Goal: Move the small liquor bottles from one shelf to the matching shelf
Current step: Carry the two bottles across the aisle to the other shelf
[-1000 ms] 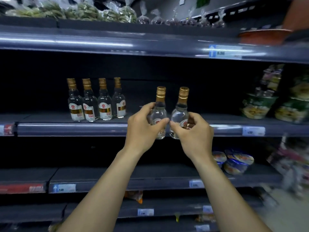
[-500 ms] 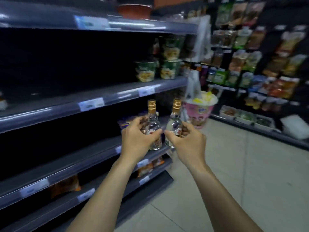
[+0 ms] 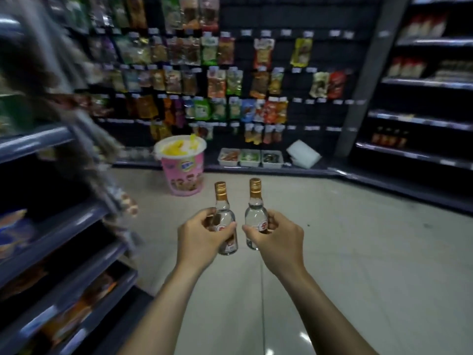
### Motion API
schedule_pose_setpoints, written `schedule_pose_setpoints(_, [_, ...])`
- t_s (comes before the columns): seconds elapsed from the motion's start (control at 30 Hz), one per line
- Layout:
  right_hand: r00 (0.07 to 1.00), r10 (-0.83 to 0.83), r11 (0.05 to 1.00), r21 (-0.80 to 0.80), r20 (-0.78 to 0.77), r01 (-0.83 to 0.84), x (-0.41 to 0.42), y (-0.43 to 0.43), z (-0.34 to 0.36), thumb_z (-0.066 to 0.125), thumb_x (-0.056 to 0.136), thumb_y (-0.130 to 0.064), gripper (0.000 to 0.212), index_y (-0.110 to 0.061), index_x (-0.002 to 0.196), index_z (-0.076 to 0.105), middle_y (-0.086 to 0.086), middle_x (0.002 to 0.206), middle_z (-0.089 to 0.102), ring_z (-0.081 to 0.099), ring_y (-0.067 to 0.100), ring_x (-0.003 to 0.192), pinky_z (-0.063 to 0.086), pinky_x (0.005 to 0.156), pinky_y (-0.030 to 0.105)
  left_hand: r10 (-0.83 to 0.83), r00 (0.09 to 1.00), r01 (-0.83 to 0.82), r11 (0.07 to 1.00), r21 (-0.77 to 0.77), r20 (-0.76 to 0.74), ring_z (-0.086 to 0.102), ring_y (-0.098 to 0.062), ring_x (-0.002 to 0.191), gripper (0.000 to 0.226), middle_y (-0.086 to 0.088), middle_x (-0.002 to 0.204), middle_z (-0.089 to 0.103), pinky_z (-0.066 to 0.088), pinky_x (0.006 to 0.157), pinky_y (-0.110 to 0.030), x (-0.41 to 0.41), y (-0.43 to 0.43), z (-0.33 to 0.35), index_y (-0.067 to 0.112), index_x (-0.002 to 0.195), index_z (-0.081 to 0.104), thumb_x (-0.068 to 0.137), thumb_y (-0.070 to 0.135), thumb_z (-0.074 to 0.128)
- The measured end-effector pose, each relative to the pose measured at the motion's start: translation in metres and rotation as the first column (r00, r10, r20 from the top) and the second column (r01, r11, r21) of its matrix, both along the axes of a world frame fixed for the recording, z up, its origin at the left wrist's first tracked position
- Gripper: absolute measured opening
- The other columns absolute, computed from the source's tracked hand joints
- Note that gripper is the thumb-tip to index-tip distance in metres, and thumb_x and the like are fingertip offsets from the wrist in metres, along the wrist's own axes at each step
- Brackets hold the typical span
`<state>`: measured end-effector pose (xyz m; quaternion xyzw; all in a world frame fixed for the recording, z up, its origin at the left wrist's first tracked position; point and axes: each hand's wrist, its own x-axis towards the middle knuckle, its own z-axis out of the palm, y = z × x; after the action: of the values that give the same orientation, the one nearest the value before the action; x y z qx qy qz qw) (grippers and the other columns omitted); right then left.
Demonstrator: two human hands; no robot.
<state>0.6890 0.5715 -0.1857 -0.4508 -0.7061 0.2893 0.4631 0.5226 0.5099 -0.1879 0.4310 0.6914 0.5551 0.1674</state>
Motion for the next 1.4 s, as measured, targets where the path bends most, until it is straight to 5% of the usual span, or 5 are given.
schedule_pose_setpoints(0.13, [0.99, -0.133, 0.99, -0.031, 0.036, 0.135, 0.09, 0.067, -0.013, 0.089, 0.072, -0.032, 0.021, -0.023, 0.081, 0.072, -0.012, 0.067, 0.07, 0.065, 0.005, 0.063, 0.053, 0.055, 0.021, -0.139, 0.987, 0.136, 0.99, -0.042, -0.084, 0.068, 0.009, 0.075, 0.032, 0.023, 0.076, 0.073, 0.052, 0.062, -0.008, 0.077, 0.085, -0.005, 0.036, 0.088, 0.069, 0.065, 0.046, 0.089])
schedule_pose_setpoints(0.47, [0.932, -0.359, 0.919, -0.189, -0.041, 0.345, 0.25, 0.252, -0.044, 0.092, 0.072, -0.019, 0.023, -0.024, 0.075, 0.07, -0.012, 0.067, 0.068, 0.063, -0.012, 0.061, 0.04, 0.043, 0.001, -0.401, 0.905, 0.387, 0.915, -0.116, -0.142, 0.068, 0.003, 0.083, 0.054, 0.013, 0.096, 0.074, 0.049, 0.064, -0.003, 0.231, 0.321, -0.035, 0.022, 0.116, 0.073, 0.07, 0.046, 0.09])
schedule_pose_setpoints(0.63, [0.884, -0.468, 0.862, -0.22, -0.001, 0.456, 0.324, 0.381, -0.054, 0.091, 0.072, -0.019, 0.021, -0.02, 0.076, 0.071, -0.008, 0.066, 0.068, 0.062, -0.011, 0.058, 0.041, 0.042, 0.002, -0.497, 0.858, 0.484, 0.867, -0.121, -0.131, 0.068, 0.001, 0.087, 0.058, 0.012, 0.1, 0.073, 0.051, 0.073, -0.008, 0.314, 0.469, -0.052, 0.022, 0.118, 0.072, 0.069, 0.048, 0.09])
schedule_pose_setpoints(1.03, [0.707, -0.705, 0.679, -0.232, 0.057, 0.696, 0.532, 0.628, -0.059, 0.089, 0.072, -0.027, 0.021, -0.024, 0.069, 0.069, -0.01, 0.06, 0.067, 0.062, -0.003, 0.059, 0.041, 0.044, 0.007, -0.692, 0.719, 0.673, 0.717, -0.18, -0.068, 0.065, 0.009, 0.077, 0.042, 0.015, 0.087, 0.072, 0.044, 0.064, -0.001, 0.528, 0.758, -0.057, 0.02, 0.107, 0.078, 0.072, 0.041, 0.089])
schedule_pose_setpoints(1.4, [0.722, -0.689, 0.721, -0.162, -0.064, 0.674, 0.785, 0.874, -0.038, 0.09, 0.074, -0.018, 0.025, -0.028, 0.07, 0.068, -0.017, 0.065, 0.068, 0.062, -0.005, 0.055, 0.041, 0.043, 0.003, -0.713, 0.693, 0.702, 0.701, -0.126, -0.107, 0.063, 0.009, 0.091, 0.057, 0.021, 0.097, 0.068, 0.043, 0.068, 0.004, 0.778, 1.01, -0.04, 0.019, 0.122, 0.073, 0.071, 0.036, 0.092])
